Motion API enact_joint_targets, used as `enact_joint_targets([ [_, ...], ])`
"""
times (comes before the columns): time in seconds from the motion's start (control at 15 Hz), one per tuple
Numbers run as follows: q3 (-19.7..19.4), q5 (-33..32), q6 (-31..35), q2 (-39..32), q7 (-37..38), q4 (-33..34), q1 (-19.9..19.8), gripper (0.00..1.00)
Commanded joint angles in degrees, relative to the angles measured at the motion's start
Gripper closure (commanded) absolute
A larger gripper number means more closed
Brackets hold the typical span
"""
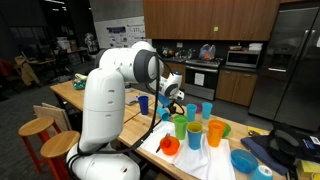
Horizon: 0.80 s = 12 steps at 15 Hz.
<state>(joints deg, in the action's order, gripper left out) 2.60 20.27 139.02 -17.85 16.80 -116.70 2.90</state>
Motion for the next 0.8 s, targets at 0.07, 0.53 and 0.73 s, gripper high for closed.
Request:
enact_joint_targets([
  [0.07, -0.4, -0.9, -0.9, -2.2, 2.7, 2.3, 0.5, 0.00],
  [0.53, -0.5, -2.8, -0.7, -4.0, 5.0, 3.1, 1.8, 0.00],
  [0.73, -0.5, -3.3, -0.6, -4.3, 5.7, 3.4, 2.3, 0.00],
])
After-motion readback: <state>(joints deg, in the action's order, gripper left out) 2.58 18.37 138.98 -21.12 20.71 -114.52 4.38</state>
